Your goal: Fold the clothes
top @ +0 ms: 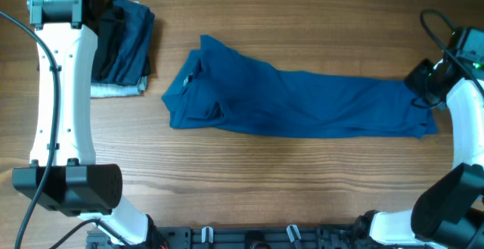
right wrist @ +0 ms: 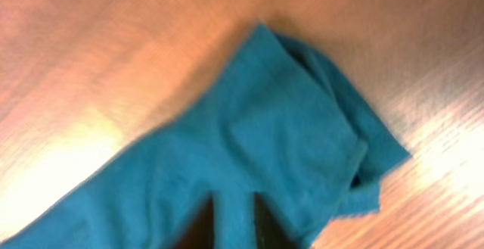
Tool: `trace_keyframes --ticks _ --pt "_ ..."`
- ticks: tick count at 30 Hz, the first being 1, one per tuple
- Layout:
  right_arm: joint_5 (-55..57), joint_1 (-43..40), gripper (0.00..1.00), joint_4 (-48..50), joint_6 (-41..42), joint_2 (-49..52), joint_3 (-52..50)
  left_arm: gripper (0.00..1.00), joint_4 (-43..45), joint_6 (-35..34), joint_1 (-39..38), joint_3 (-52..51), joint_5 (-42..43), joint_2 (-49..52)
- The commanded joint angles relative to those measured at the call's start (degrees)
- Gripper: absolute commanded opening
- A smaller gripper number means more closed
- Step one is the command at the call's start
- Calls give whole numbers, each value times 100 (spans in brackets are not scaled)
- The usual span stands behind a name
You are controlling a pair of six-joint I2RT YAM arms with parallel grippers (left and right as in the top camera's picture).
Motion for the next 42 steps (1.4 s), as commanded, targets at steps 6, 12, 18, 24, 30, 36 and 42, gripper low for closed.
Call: trace_keyframes --ticks 6,12,18,24,30,36,42 --pt "210 -404 4 181 -946 1316 76 100 13 -2 15 -26 9 33" --pt "264 -699 4 1526 -1005 2780 76 100 13 -2 15 -26 9 33" --pt "125 -704 5 2944 -1351 3071 348 100 13 -2 15 -26 9 33" --pt "-232 -507 32 896 -2079 2127 2358 100 13 -2 15 -26 9 33" --pt "-1784 1049 41 -1263 -3803 501 2616 100 13 -4 15 -26 9 33" --pt "-2020 3357 26 -673 -2446 844 1189 100 13 -2 15 -26 9 33" --pt "-2319 4459 18 1720 1027 2039 -79 100 13 -4 15 -26 9 33"
